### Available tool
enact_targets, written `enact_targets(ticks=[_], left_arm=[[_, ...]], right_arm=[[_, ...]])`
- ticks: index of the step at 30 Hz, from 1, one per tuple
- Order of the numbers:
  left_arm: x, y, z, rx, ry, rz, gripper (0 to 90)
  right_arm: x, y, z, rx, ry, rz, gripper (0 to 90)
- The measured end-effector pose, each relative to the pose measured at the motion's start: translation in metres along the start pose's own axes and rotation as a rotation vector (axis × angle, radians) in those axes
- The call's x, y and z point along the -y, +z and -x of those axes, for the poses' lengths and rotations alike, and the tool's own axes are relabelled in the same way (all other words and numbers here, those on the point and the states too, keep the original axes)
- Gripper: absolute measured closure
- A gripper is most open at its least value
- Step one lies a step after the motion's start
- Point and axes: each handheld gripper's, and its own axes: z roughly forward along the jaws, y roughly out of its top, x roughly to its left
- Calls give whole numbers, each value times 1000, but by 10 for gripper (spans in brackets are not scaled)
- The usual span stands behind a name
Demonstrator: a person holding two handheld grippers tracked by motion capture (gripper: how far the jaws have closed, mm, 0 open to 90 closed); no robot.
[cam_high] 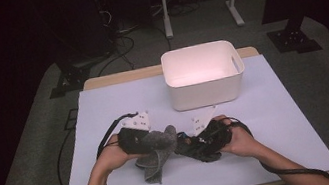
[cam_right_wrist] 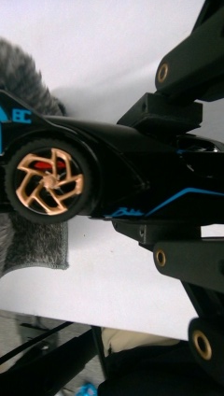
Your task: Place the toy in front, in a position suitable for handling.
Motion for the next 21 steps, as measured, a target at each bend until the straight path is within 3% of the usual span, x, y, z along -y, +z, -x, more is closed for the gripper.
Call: enact_targets(ticks=[7, 15, 21], left_arm=[[-7, 17, 0, 30, 12, -28, 810], [-14, 33, 1, 57, 24, -42, 810], [-19, 32, 1, 62, 33, -30, 810]], right_arm=[[19, -19, 2, 14, 47, 31, 549], [29, -41, -6, 38, 42, 16, 551], [31, -41, -6, 32, 60, 54, 553]])
